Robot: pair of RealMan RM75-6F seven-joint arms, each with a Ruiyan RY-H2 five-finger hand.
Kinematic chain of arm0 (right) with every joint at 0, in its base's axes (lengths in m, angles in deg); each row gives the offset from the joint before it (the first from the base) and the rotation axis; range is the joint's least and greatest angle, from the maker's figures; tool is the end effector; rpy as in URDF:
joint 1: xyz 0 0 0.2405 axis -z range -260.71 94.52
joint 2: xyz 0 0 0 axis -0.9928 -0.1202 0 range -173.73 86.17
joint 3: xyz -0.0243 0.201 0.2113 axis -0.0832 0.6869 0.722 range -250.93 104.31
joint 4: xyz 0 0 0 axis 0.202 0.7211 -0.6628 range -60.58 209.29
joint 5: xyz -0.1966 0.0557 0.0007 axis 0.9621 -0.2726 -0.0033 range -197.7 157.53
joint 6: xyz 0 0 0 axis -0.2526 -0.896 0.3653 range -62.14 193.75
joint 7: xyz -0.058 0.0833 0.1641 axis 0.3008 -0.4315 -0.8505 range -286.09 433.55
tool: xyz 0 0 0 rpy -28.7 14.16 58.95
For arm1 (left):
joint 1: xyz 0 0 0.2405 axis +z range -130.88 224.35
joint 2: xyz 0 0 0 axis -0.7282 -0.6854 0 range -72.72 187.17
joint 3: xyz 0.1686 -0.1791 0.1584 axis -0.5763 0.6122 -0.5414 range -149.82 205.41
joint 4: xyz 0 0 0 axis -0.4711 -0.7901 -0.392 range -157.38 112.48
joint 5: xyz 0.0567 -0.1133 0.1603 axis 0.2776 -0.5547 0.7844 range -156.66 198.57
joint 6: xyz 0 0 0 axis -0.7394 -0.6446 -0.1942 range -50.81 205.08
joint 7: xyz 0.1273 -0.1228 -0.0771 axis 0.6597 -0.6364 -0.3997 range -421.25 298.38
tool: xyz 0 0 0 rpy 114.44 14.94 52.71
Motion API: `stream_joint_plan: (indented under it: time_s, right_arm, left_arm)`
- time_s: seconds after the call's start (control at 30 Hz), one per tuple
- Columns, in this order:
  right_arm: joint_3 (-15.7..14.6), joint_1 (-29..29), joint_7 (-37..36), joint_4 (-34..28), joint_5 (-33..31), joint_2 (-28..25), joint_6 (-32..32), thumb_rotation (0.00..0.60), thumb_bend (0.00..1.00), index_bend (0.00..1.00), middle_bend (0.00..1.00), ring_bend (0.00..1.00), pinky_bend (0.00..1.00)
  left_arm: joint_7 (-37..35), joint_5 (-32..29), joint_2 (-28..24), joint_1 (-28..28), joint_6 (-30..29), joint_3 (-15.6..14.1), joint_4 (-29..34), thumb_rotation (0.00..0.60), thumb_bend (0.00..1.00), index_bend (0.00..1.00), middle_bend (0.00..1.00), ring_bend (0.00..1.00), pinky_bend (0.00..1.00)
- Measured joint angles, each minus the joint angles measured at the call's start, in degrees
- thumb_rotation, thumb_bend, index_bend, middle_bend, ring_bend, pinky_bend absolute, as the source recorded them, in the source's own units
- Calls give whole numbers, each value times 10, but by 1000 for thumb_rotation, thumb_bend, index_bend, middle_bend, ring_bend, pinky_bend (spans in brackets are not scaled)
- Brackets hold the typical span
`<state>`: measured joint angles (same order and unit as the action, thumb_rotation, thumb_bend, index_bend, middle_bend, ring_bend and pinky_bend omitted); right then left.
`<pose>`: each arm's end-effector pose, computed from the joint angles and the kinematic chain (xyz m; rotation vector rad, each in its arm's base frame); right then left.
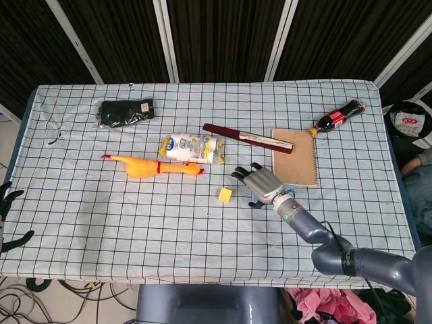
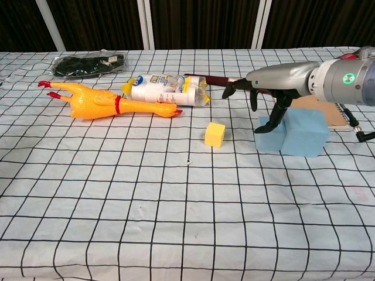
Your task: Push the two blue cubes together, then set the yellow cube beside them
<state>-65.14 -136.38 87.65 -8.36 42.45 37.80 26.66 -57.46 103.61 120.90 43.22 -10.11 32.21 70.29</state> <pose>-0.1361 -0.4432 -0.0235 2.1200 -0.9080 0.7708 -0.3500 0.2290 0.1980 -1.3080 -0.8414 -0.8481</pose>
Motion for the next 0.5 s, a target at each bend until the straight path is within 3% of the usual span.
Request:
stream_joint_plan:
  time_s: [0.33,0.5]
  right_arm:
    - [11,-35,72,-49,-134,1,-7,600,190,118,62,337,92]
    - [13,-68,125,-67,-228,29,-38,600,188,118,62,337,91]
  left_arm:
    - [-7,5,-2,0,0,-2,-1,600,42,210,71,0,0]
    - [-10,7,-3,0,0,-3,-1,600,43,210,71,0,0]
